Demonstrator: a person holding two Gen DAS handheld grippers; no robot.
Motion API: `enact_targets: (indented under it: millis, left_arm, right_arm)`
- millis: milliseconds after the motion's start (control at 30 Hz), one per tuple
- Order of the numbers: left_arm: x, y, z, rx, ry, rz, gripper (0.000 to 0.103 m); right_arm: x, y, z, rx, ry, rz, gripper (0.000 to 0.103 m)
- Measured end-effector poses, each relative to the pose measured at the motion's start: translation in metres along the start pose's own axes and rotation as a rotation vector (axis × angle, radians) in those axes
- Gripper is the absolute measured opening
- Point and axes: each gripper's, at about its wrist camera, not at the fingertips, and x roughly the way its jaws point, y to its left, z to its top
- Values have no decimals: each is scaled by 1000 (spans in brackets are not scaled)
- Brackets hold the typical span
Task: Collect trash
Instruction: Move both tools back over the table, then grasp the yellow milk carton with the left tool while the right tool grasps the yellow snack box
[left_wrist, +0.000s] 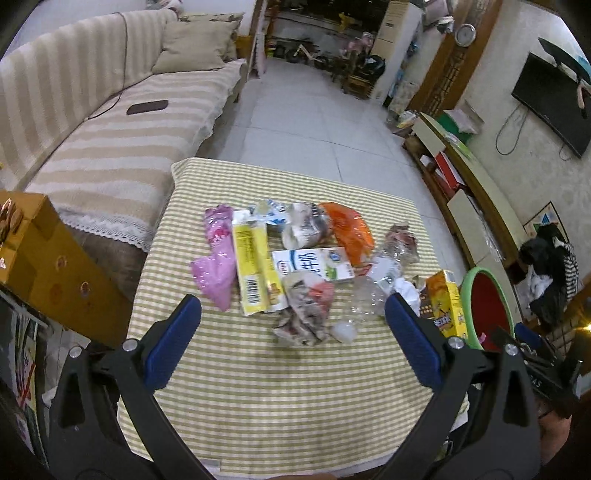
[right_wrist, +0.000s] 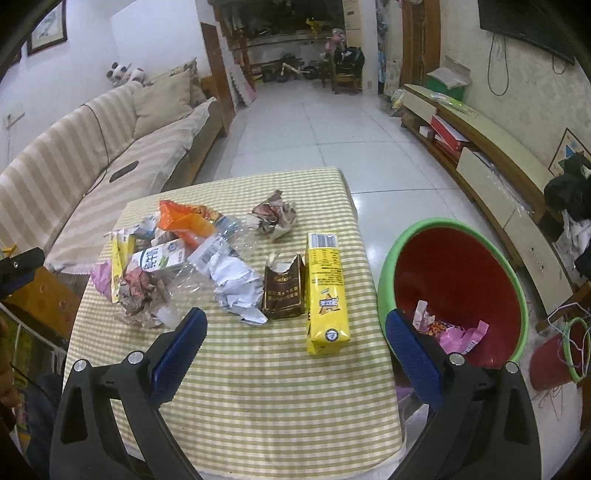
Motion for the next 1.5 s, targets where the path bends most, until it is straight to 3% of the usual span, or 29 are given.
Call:
enact_targets:
  millis: [567,1067,1167,1267,1500]
  left_arm:
    - [38,10,2,18,39,43,97]
    - [103,18,22,-13,93,128,93]
    - [115,22,25,-32,107,150,86]
    - [125,27,26,-53,118,152,77]
    - [142,24,26,-50,144,131,51]
  right_arm:
    - [32,-15,2,35,39,-9,94]
    - [101,-31,11,46,132,-18,90]
    - [110,-34,12,48,147,-17,88]
    - [119,-36,13,42,165,-16,80]
    - [138,-36,15,40,198,-4,71]
